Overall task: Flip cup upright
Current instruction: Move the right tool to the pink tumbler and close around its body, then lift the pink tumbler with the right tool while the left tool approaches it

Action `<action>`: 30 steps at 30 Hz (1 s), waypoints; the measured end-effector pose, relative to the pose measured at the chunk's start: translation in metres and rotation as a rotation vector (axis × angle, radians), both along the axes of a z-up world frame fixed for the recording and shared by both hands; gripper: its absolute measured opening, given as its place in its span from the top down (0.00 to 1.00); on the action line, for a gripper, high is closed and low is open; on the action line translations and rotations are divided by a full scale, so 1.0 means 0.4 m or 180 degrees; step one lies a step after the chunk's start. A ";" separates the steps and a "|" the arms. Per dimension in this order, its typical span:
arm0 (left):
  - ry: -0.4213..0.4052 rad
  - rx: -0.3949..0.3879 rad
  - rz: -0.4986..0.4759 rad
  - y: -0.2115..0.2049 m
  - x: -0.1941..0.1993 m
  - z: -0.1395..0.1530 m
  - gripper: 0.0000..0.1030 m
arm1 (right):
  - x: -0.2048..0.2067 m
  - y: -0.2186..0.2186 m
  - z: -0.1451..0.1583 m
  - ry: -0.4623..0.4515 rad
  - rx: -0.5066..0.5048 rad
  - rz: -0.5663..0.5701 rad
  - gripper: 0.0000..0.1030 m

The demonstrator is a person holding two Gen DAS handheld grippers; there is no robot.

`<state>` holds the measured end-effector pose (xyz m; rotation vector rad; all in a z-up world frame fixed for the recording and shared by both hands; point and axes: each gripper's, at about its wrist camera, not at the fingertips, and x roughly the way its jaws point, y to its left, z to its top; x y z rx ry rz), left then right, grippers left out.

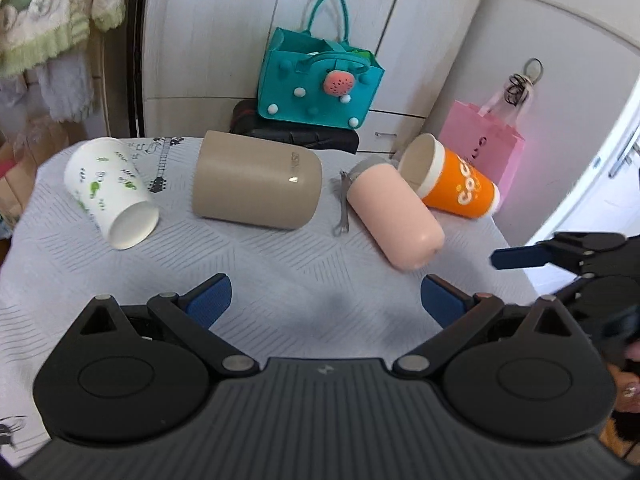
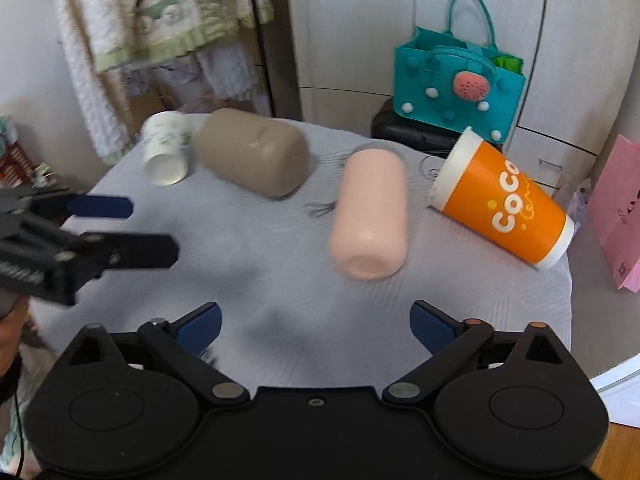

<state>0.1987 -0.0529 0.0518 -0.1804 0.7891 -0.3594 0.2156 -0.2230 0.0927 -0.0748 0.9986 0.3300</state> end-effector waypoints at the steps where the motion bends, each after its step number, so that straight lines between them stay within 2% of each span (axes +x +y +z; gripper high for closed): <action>1: 0.0023 -0.0038 0.0014 -0.002 0.011 -0.004 0.01 | 0.020 -0.007 -0.008 0.0005 0.0005 -0.0031 0.07; 6: 0.0114 -0.0224 0.0065 -0.015 0.059 -0.022 0.01 | 0.090 -0.022 -0.037 0.0025 0.0036 -0.0080 0.12; 14: 0.0177 -0.0238 0.0068 -0.021 0.090 -0.042 0.01 | 0.157 -0.024 -0.068 0.0078 0.0016 -0.0056 0.12; 16: 0.0180 -0.0235 0.0078 -0.020 0.095 -0.044 0.01 | 0.168 -0.022 -0.073 0.0134 0.0068 -0.0042 0.19; 20: 0.0202 -0.0227 0.0081 -0.012 0.097 -0.046 0.01 | 0.190 -0.024 -0.086 0.0228 0.0148 -0.0077 0.22; 21: 0.0196 -0.0228 0.0078 -0.010 0.095 -0.045 0.01 | 0.195 -0.026 -0.091 0.0255 0.0162 -0.0101 0.26; 22: 0.0189 -0.0224 0.0082 -0.007 0.095 -0.044 0.01 | 0.197 -0.029 -0.094 0.0278 0.0169 -0.0132 0.34; 24: 0.0155 -0.0201 0.0097 -0.005 0.089 -0.042 0.01 | 0.190 -0.032 -0.094 0.0283 0.0185 -0.0179 0.34; 28: -0.0004 0.0002 0.0105 -0.006 0.062 -0.032 0.01 | 0.157 -0.037 -0.075 0.0237 0.0289 -0.0168 0.34; 30: -0.0002 -0.0016 0.0077 -0.003 0.054 -0.029 0.01 | 0.138 -0.036 -0.066 0.0247 0.0355 -0.0141 0.34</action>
